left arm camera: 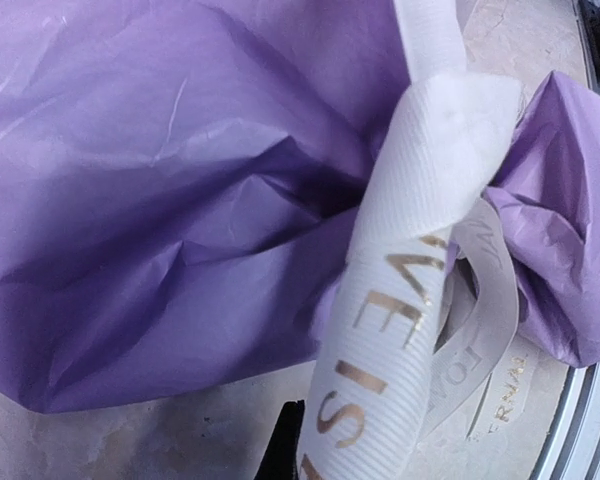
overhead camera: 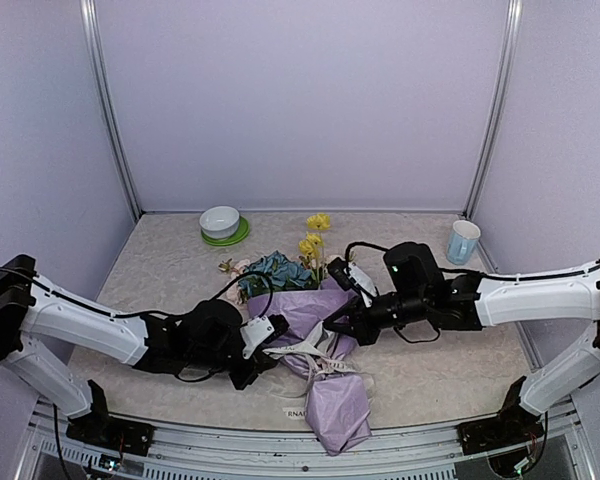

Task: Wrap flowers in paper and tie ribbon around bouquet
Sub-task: Tie the half-tied ribbon around the folded bouquet.

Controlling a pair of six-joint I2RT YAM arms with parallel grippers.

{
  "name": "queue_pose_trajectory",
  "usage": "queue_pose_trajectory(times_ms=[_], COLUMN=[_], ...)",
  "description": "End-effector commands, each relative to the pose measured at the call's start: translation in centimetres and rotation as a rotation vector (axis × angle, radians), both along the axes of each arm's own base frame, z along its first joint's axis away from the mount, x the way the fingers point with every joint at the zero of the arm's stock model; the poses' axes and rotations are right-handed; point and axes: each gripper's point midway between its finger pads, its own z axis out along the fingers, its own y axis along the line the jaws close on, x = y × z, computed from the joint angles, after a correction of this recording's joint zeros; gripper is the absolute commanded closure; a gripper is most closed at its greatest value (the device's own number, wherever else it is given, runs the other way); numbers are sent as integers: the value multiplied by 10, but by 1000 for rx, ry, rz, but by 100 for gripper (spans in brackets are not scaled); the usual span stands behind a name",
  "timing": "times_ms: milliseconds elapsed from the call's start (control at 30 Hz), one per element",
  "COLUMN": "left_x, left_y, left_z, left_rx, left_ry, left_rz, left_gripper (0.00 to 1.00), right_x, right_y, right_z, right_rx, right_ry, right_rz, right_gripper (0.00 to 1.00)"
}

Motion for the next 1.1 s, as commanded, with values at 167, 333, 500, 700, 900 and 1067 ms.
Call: queue_pose_trajectory(times_ms=[167, 333, 500, 700, 900, 1067], left_x=[2, -2, -14, -7, -3, -8], left_y=[18, 29, 45, 69, 93, 106], left_z=[-26, -42, -63, -64, -66, -79], left_rx=[92, 114, 133, 105, 30, 41], left_ry=[82, 221, 327, 379, 448, 493], left_rz=[120, 239, 314, 453, 548, 588], left_gripper=[100, 100, 100, 100, 100, 100], right_x=[11, 3, -2, 6, 4, 2], right_y=[-77, -129, -155, -183, -193, -200], right_z=[-29, -62, -91, -114, -126, -138], right_rx=[-89, -95, -89, -51, -47, -66], right_ry=[75, 225, 339, 450, 487, 508], right_rz=[-345, -472, -535, -623, -644, -661], right_gripper=[100, 100, 100, 100, 100, 100])
